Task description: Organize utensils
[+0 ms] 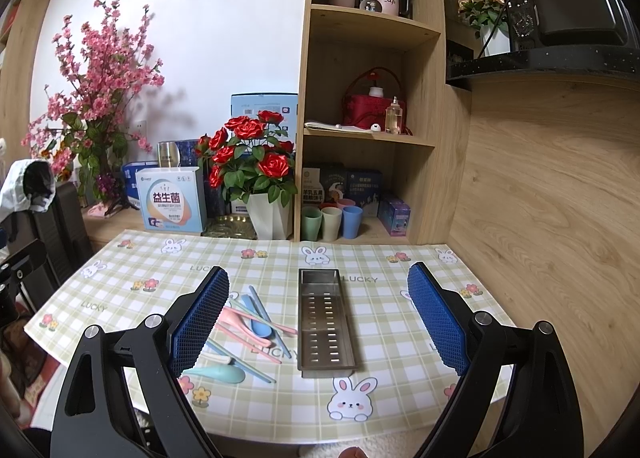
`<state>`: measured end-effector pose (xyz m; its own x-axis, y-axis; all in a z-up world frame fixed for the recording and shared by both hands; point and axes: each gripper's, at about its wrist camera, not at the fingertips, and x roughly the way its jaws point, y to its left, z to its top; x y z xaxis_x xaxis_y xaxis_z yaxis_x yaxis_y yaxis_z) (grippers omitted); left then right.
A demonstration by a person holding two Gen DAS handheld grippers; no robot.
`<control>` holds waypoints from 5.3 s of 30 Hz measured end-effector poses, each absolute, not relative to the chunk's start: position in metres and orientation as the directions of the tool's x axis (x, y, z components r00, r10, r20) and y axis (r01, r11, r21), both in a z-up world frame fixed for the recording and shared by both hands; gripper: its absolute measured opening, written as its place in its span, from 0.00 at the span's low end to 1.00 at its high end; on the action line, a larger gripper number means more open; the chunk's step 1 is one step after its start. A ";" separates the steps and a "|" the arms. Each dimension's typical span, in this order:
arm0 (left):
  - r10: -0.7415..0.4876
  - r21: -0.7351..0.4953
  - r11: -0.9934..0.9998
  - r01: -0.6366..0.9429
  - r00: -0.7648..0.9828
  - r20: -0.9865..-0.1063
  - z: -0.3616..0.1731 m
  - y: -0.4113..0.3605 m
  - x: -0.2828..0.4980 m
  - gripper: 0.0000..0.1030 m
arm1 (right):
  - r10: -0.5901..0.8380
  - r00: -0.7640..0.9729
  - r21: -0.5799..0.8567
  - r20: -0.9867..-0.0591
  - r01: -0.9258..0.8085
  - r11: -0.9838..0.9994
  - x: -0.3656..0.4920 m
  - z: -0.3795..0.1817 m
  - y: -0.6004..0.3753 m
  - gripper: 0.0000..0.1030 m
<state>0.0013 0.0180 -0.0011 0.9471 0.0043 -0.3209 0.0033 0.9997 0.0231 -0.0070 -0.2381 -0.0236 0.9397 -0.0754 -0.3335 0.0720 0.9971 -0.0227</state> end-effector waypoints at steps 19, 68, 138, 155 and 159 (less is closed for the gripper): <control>-0.005 0.002 1.000 0.007 0.942 -0.337 -0.009 0.019 0.004 0.95 | -0.075 0.938 -0.019 -0.338 0.073 0.997 -0.007 -0.025 -0.238 0.86; -0.243 0.012 0.885 0.465 0.485 -0.840 -0.241 -0.009 0.180 0.73 | 0.155 0.648 0.209 -0.746 0.006 0.978 0.160 -0.228 -0.241 0.85; -0.368 -0.414 0.909 0.040 0.538 -0.758 -0.274 0.071 0.211 0.09 | 0.287 0.399 0.187 -0.871 -0.270 0.944 0.315 -0.262 -0.174 0.09; -0.339 -0.374 0.926 0.051 0.551 -0.763 -0.271 0.066 0.209 0.08 | 0.418 0.355 0.394 -0.836 -0.142 0.908 0.233 -0.276 -0.186 0.04; -0.335 -0.368 0.928 0.057 0.555 -0.762 -0.272 0.066 0.208 0.09 | 0.401 0.334 0.378 -0.853 -0.136 0.916 0.223 -0.284 -0.182 0.04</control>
